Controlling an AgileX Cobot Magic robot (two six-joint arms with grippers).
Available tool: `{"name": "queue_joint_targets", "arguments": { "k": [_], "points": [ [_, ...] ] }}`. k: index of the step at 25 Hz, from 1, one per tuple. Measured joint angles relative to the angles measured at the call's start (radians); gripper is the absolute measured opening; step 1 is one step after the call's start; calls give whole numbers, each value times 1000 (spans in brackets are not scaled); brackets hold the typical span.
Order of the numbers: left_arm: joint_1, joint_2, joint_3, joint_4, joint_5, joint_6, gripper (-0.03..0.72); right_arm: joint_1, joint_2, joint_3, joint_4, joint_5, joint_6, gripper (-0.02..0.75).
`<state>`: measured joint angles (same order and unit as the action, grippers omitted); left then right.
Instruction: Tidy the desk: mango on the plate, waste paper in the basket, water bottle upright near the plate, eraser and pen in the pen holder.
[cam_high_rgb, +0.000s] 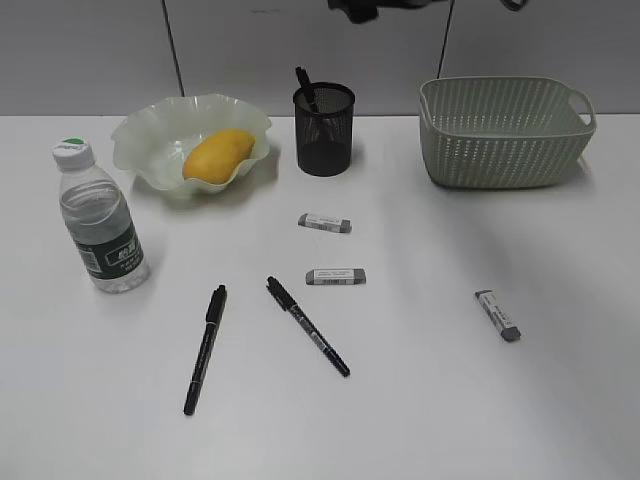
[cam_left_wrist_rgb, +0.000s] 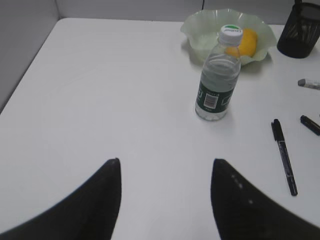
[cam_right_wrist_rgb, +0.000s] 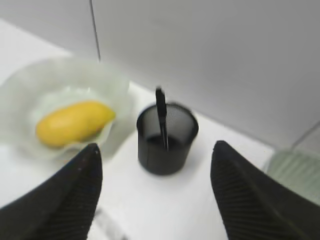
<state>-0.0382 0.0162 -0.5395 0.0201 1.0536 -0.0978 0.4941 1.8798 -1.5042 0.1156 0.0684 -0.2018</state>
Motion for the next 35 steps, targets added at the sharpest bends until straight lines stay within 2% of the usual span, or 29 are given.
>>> {"name": "queue_joint_targets", "arguments": {
  "k": [8, 15, 27, 35],
  "points": [
    [0, 303, -34, -13, -106, 0, 427, -55, -419, 417, -11, 407, 85, 529],
    [-9, 472, -38, -44, -204, 0, 427, -56, -717, 633, -187, 844, 250, 529],
    [-9, 570, -38, -89, -302, 33, 427, -57, -1437, 944, -229, 1031, 317, 529],
    [-9, 646, -38, -148, -335, 74, 427, -57, -1764, 988, -237, 987, 317, 517]
  ]
}}
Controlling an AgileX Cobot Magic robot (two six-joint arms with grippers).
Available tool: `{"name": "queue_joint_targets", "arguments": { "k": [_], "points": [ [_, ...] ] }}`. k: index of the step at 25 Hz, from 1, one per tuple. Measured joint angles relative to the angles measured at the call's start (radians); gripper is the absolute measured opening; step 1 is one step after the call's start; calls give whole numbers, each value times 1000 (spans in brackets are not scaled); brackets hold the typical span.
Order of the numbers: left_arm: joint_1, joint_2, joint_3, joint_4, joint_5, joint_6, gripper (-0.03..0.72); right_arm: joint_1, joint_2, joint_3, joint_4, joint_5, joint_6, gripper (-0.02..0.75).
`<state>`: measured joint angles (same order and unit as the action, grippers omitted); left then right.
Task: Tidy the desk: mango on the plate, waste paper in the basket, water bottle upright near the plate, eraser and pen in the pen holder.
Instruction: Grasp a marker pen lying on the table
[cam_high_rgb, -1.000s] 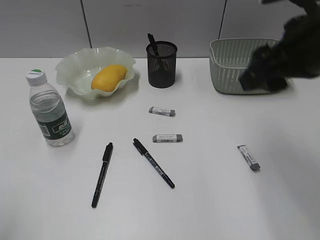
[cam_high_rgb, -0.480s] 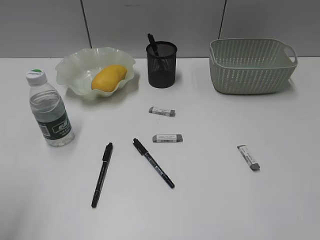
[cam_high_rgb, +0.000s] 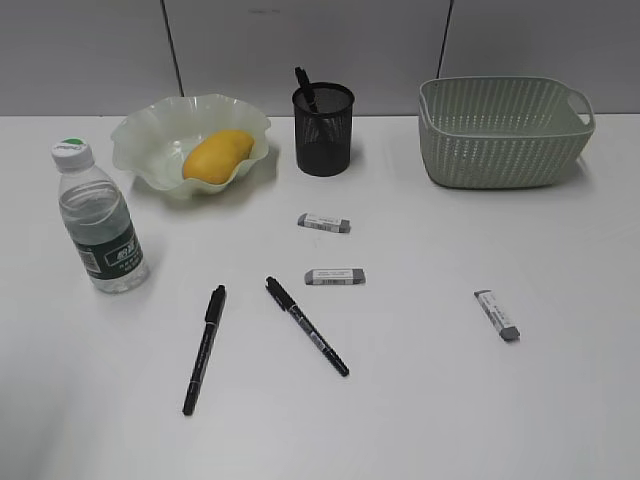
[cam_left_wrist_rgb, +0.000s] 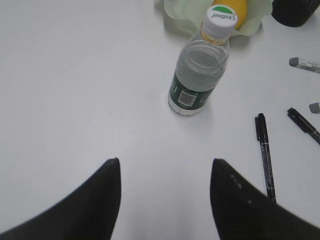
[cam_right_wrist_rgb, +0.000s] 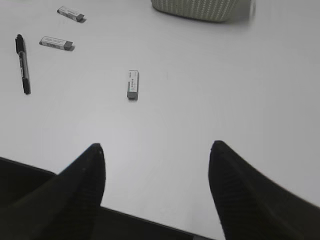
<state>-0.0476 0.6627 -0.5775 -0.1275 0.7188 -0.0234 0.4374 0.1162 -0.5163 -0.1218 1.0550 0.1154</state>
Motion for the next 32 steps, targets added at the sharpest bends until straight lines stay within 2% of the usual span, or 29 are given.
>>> {"name": "queue_joint_targets", "arguments": {
  "k": [4, 7, 9, 15, 17, 19, 28, 32],
  "points": [
    [-10, 93, 0, -89, -30, 71, 427, 0, -33, 5, -9, -8, 0, 509],
    [-54, 210, -1, -159, -70, 139, 427, 0, -33, 5, -10, -9, 0, 508],
    [-116, 279, -7, -191, -109, 158, 427, 0, -33, 5, -12, -9, 0, 508],
    [-384, 500, -76, -246, -287, 146, 435, 0, -33, 5, -12, -9, 0, 508],
    [-448, 592, -110, -249, -316, 125, 436, 0, -33, 5, -12, -10, 0, 508],
    [-482, 693, -160, -250, -331, 106, 436, 0, -33, 5, -12, -10, 0, 508],
    [-497, 1094, -393, -237, -308, 48, 436, 0, -33, 5, -12, -11, 0, 500],
    [-497, 1193, -467, -89, -251, -67, 436, 0, -33, 5, -12, -11, 0, 499]
  ]
}}
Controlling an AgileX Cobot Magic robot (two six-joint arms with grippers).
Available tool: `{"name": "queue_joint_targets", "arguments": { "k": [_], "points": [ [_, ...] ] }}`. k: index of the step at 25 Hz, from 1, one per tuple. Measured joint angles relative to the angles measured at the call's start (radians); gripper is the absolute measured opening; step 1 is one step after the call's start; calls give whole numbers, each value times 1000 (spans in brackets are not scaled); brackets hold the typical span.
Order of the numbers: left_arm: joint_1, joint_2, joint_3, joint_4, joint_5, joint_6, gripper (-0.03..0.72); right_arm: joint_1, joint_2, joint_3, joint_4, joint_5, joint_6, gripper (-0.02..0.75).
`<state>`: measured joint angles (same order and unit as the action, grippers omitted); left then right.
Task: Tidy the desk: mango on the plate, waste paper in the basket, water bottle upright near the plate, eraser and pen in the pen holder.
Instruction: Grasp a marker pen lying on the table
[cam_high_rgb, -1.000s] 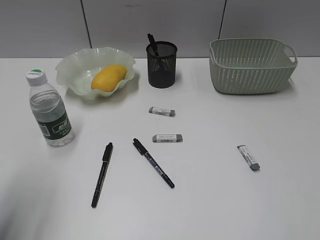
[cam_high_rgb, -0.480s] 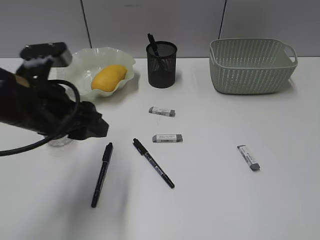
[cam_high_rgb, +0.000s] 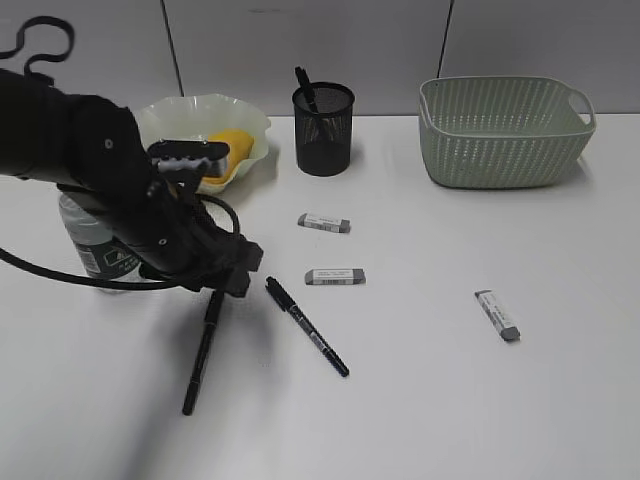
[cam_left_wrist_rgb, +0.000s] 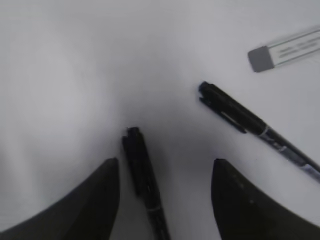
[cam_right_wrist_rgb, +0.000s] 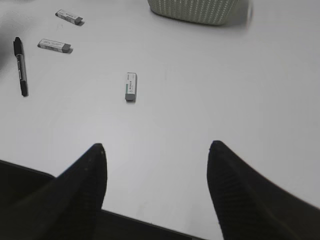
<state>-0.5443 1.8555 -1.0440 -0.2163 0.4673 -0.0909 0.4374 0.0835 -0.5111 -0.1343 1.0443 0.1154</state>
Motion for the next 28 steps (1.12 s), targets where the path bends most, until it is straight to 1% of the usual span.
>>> {"name": "queue_joint_targets", "arguments": {
  "k": [2, 5, 10, 13, 16, 18, 24, 28],
  "points": [
    [0, 26, -23, 92, 28, -74, 436, 0, 0, 0, 0, 0, 0, 498],
    [0, 36, -32, 143, 33, -121, 436, 0, 0, 0, 0, 0, 0, 498],
    [0, 50, -35, 157, 16, -156, 436, 0, 0, 0, -1, 0, 0, 498],
    [0, 96, -49, 157, 25, -163, 435, 0, 0, 0, -1, 0, 0, 498],
    [0, 123, -63, 158, 39, -165, 419, 0, 0, 0, -1, 0, 0, 498],
    [0, 125, -65, 160, 37, -167, 391, 0, 0, 0, -1, 0, 0, 498],
    [0, 136, -72, 201, 55, -168, 207, 0, 0, 0, -1, 0, 0, 498],
    [0, 142, -77, 228, 67, -168, 119, 0, 0, 0, -2, 0, 0, 498]
  ]
}}
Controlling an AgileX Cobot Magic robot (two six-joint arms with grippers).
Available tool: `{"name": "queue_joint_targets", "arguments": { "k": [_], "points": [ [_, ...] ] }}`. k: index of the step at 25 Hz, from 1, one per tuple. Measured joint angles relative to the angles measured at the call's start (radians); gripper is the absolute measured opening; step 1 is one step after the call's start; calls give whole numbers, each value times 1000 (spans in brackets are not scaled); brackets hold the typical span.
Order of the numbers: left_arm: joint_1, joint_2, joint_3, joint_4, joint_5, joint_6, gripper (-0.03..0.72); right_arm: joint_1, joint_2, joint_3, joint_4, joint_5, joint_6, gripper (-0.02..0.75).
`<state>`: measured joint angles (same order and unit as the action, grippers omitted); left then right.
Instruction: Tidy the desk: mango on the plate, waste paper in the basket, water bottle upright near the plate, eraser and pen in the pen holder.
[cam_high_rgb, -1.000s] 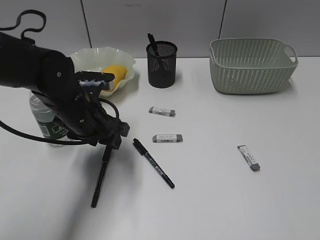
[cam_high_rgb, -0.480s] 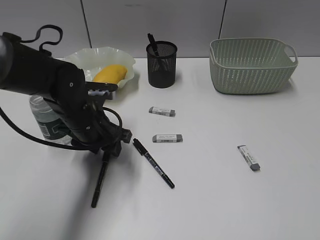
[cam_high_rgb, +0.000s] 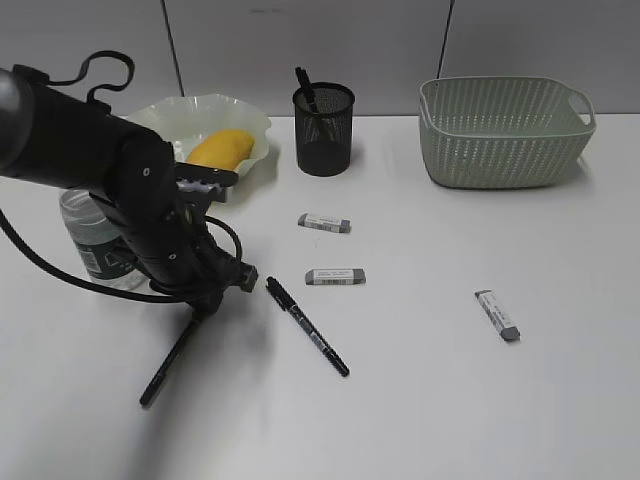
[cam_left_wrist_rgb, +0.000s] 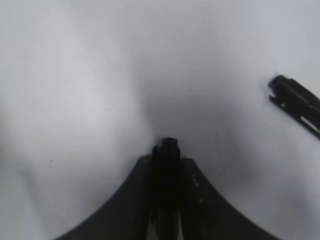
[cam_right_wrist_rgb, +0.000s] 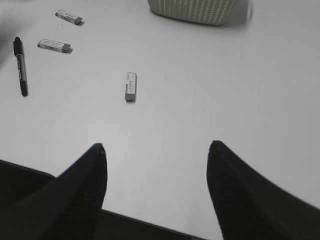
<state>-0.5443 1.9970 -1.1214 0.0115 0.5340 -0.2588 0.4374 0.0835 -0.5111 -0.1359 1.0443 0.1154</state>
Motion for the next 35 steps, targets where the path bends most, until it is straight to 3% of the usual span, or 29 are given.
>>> {"name": "queue_joint_targets", "arguments": {
  "k": [6, 11, 18, 23, 25, 30, 35],
  "points": [
    [0, -14, 5, 6, -49, 0, 118, 0, 0, 0, 0, 0, 0, 498],
    [0, -134, 5, 11, -274, 0, 118, 0, 0, 0, -1, 0, 0, 498],
    [5, -197, 5, 59, -812, 2, 118, 0, 0, 0, -1, 0, 0, 498],
    [11, -60, -2, 30, -1357, 98, 118, 0, 0, 0, -2, 0, 0, 498],
    [14, 27, -33, 17, -1482, 125, 118, 0, 0, 0, -2, 0, 0, 498],
    [28, 173, -170, 10, -1595, 135, 118, 0, 0, 0, -2, 0, 0, 498],
    [40, 223, -336, 19, -1551, 139, 118, 0, 0, 0, -2, 0, 0, 498]
  ]
}}
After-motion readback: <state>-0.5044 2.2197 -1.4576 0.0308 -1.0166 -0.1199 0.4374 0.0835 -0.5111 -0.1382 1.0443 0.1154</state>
